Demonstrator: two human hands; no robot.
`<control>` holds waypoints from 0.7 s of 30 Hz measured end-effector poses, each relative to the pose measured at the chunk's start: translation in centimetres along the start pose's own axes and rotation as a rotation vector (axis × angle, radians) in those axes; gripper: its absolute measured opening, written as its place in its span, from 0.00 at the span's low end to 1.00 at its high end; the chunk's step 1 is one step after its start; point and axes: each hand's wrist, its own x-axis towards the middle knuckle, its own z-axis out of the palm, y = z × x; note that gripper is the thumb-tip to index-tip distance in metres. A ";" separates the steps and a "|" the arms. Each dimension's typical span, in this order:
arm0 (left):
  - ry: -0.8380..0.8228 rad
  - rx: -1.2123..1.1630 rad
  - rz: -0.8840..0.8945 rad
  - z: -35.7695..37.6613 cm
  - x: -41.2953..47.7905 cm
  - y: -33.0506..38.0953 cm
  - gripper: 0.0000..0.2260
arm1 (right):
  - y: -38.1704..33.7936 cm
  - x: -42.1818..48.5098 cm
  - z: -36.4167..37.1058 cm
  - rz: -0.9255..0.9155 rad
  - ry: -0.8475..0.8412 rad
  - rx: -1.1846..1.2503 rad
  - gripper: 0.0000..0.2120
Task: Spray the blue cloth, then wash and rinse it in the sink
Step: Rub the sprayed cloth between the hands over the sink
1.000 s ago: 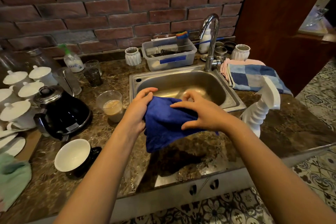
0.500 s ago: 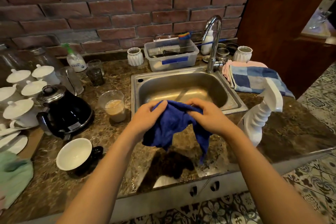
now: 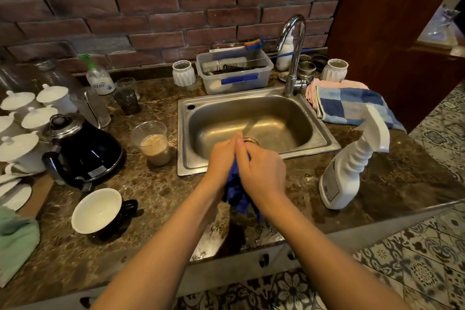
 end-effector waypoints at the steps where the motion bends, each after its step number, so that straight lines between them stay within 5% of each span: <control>1: -0.008 -0.003 0.006 0.4 -0.1 0.2 0.20 | 0.1 0.5 -0.3 0.011 0.006 0.002 0.22; 6: 0.006 -0.077 0.019 2.6 -1.5 1.6 0.17 | 2.1 5.2 -1.5 0.247 -0.060 0.077 0.24; 11: -0.057 -0.109 -0.079 1.6 1.0 2.4 0.16 | 0.2 2.9 -1.6 -0.009 0.014 -0.032 0.22; 17: 0.061 -0.149 -0.072 4.4 0.8 2.3 0.13 | 2.6 7.8 -2.1 0.290 -0.090 0.061 0.24; 21: -0.054 -0.278 -0.096 3.1 2.3 3.1 0.16 | 1.6 6.1 -1.7 0.096 -0.019 -0.021 0.25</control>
